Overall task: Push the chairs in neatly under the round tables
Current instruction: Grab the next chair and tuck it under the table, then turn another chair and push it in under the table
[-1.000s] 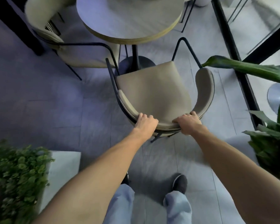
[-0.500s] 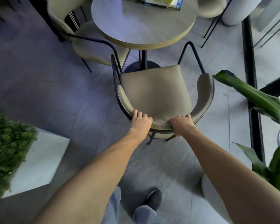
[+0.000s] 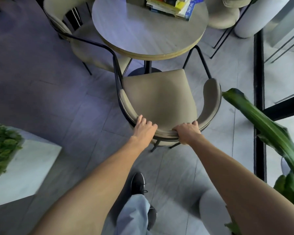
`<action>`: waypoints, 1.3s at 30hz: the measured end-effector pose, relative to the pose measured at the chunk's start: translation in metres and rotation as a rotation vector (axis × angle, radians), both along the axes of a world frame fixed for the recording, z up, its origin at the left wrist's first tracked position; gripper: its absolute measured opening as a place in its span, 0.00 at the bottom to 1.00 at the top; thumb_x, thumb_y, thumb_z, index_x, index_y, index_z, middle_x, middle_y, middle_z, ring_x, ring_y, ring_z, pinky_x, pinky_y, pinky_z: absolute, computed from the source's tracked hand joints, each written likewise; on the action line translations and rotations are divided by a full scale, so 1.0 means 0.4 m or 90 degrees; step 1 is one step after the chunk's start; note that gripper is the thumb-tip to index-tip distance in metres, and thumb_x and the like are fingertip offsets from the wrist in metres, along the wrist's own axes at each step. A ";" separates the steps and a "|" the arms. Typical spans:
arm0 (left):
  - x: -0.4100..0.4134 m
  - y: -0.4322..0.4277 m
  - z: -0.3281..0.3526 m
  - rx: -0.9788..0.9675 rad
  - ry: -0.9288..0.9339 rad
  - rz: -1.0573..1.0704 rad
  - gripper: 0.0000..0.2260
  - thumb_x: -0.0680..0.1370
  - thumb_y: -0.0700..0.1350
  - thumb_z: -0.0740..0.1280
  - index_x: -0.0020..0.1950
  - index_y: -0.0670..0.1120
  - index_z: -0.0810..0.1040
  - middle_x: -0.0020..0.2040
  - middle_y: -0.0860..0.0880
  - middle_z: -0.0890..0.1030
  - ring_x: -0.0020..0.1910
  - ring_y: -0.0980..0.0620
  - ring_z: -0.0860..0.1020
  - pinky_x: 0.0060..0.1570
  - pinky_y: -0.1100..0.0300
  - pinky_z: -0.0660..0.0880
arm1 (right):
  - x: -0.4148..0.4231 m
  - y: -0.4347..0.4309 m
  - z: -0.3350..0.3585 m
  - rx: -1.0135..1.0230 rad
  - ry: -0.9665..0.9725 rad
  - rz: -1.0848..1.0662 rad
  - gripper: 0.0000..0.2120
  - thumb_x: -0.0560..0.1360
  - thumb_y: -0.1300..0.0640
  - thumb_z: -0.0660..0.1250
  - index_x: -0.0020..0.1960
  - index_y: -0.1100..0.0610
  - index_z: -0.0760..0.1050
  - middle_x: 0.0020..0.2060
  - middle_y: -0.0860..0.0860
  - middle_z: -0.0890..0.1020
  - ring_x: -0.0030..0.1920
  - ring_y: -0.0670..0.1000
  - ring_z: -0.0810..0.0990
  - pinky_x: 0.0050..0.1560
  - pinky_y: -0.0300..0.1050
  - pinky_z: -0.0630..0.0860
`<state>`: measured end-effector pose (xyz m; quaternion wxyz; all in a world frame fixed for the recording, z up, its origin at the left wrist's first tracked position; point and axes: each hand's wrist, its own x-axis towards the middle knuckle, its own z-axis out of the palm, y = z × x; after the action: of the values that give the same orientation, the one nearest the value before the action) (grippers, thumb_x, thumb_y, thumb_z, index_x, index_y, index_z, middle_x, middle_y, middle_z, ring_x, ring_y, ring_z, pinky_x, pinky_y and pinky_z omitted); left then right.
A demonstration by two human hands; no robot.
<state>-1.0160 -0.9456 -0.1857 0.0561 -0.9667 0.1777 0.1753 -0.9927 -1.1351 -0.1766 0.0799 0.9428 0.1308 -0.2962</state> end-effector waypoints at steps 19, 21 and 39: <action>0.153 -0.002 0.146 0.004 0.160 -0.176 0.20 0.83 0.58 0.55 0.69 0.49 0.72 0.63 0.46 0.77 0.62 0.43 0.76 0.55 0.49 0.70 | 0.085 -0.077 0.097 0.074 0.114 0.051 0.22 0.75 0.60 0.66 0.67 0.47 0.75 0.61 0.48 0.80 0.62 0.53 0.77 0.63 0.51 0.71; 0.200 0.001 0.195 0.009 0.093 -0.187 0.20 0.83 0.59 0.55 0.69 0.50 0.73 0.63 0.47 0.77 0.61 0.43 0.76 0.54 0.49 0.71 | 0.116 -0.093 0.153 0.116 0.112 0.027 0.24 0.75 0.56 0.68 0.71 0.47 0.73 0.64 0.49 0.79 0.64 0.53 0.76 0.64 0.50 0.74; 0.587 -0.395 0.671 0.069 -0.137 -0.071 0.17 0.84 0.53 0.53 0.63 0.46 0.76 0.61 0.43 0.78 0.59 0.40 0.77 0.52 0.50 0.71 | 0.503 -0.426 0.653 0.134 -0.175 0.038 0.23 0.76 0.55 0.67 0.70 0.46 0.72 0.66 0.50 0.76 0.66 0.55 0.75 0.57 0.51 0.74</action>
<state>-0.7814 -1.1036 0.0827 0.1367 -0.9641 0.2145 0.0761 -0.7915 -1.3056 0.0846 0.0064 0.9732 0.1770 -0.1468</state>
